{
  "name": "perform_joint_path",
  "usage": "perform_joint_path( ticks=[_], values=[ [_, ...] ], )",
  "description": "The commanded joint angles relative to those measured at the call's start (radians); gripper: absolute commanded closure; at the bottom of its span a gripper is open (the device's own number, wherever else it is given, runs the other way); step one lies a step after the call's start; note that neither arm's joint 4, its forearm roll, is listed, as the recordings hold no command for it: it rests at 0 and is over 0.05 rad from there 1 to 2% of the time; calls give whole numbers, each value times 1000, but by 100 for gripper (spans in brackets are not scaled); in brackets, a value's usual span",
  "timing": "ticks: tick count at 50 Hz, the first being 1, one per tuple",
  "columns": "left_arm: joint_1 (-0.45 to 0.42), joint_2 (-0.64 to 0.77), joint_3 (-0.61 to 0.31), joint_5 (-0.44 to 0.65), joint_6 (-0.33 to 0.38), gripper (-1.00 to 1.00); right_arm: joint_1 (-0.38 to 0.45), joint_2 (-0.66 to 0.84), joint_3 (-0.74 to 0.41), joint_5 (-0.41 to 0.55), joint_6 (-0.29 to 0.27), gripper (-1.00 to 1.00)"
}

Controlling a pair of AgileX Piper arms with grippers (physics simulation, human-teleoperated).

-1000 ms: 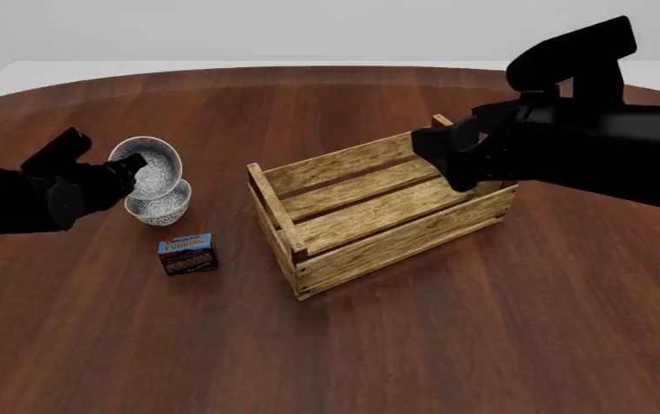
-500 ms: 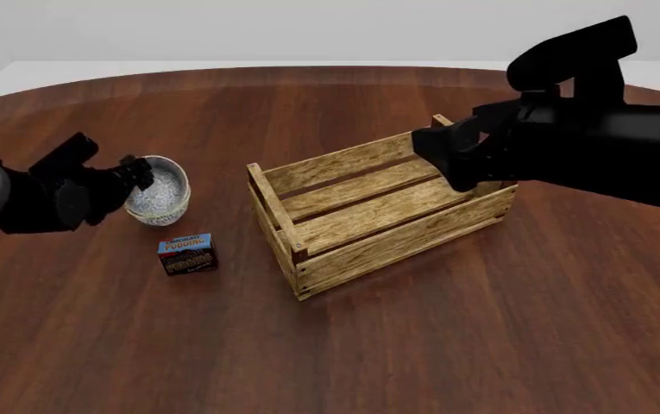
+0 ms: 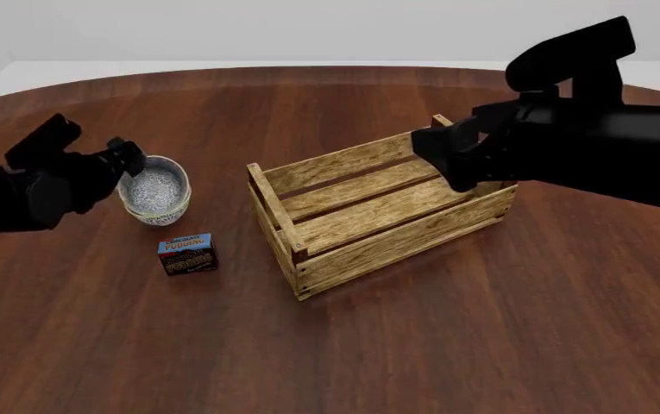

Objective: Stack the right bowl on the left bowl and place them in the tray.

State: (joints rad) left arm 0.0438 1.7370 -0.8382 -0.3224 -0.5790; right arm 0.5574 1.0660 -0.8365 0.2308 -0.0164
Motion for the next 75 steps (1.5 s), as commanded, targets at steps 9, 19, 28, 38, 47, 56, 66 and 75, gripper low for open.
perform_joint_path(
  ticks=[9,19,28,38,47,56,66,75],
  values=[
    [-54,-131,85,19,49,-100,-1,-3,1,2,-4,-100],
    [-89,-127,85,37,84,-100,2,-6,1,5,-5,-100],
    [-102,-119,72,52,113,-100,3,-5,1,6,-5,-100],
    [-119,-98,64,52,122,-100,2,-6,1,6,-5,-100],
    [-105,-90,48,66,159,-100,1,-7,1,6,-6,-100],
    [-105,-90,48,66,159,-100,1,-7,1,6,-6,-100],
    [-105,-90,48,66,159,-100,1,-7,1,6,-6,-100],
    [-123,-90,55,62,144,-100,2,-7,1,7,-6,-100]
  ],
)
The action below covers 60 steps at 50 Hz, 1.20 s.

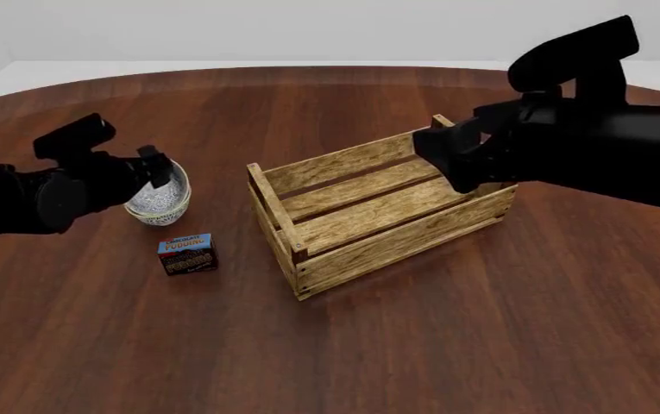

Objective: Stack the right bowl on the left bowl and place them in the tray.

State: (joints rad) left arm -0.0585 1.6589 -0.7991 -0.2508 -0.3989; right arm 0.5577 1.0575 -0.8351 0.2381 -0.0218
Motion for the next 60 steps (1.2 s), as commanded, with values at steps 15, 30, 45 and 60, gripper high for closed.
perform_joint_path(
  ticks=[15,30,45,60],
  values=[
    [-4,-50,-81,187,230,-100,2,-2,0,2,-3,-100],
    [-1,-66,-112,301,423,-100,1,-3,0,2,-1,-100],
    [68,-31,-135,313,497,-100,2,8,0,-1,-1,-100],
    [94,38,-143,287,552,-100,1,38,-1,-15,-4,-100]
  ],
)
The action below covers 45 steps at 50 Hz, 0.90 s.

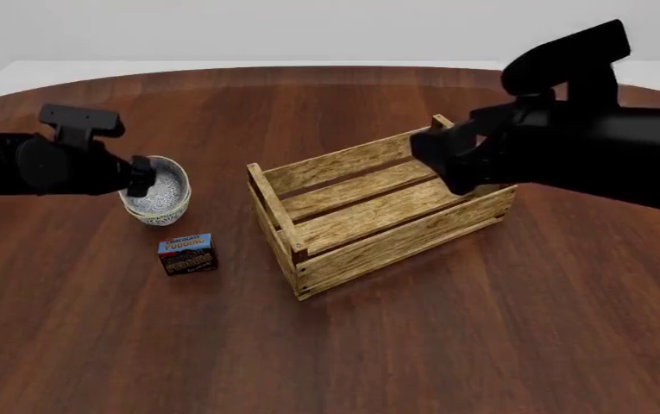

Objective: Stack the right bowl on the left bowl and place them in the tray.

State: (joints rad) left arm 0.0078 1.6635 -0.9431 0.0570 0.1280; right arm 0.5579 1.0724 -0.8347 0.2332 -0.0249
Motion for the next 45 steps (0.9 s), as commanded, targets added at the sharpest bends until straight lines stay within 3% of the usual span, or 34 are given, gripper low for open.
perform_joint_path(
  ticks=[1,19,45],
  values=[
    [28,33,1,-21,25,-100,1,23,-1,-10,-1,-100],
    [59,62,-32,-14,42,-100,-3,38,-3,-15,-3,-100],
    [56,179,-80,-44,11,-100,-8,69,-9,-28,-2,-100]
  ],
)
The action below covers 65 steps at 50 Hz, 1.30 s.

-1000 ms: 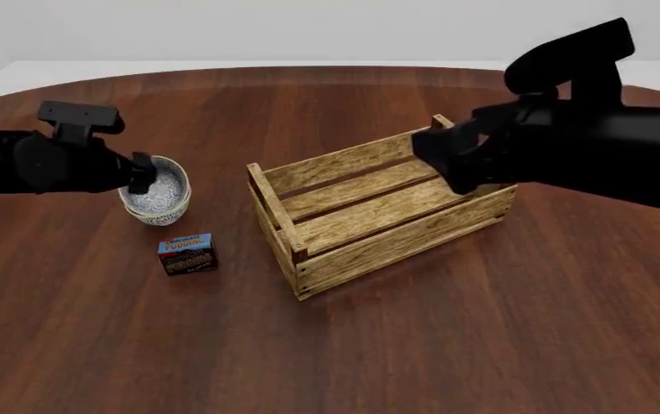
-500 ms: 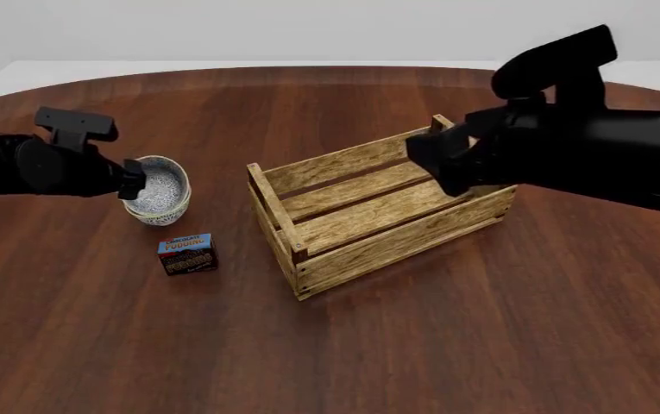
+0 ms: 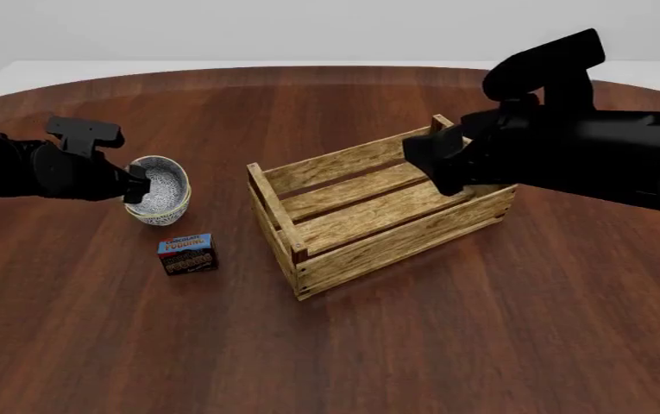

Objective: Stack the right bowl on the left bowl and place them in the tray.

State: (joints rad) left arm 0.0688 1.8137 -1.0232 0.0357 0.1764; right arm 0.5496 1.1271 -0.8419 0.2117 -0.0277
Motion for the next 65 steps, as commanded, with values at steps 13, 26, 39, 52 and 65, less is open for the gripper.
perform_joint_path(
  ticks=[13,26,39,52,65],
  values=[
    [-9,81,5,-54,-56,-100,7,24,-1,-10,3,-100],
    [-27,125,15,-81,-72,-100,8,16,1,-7,3,-100],
    [-33,118,36,-97,-78,100,10,4,1,-1,3,-100],
    [-42,70,68,-100,-84,100,10,-7,3,4,2,-100],
    [-34,32,89,-101,-78,100,8,-9,7,2,1,-100]
  ],
)
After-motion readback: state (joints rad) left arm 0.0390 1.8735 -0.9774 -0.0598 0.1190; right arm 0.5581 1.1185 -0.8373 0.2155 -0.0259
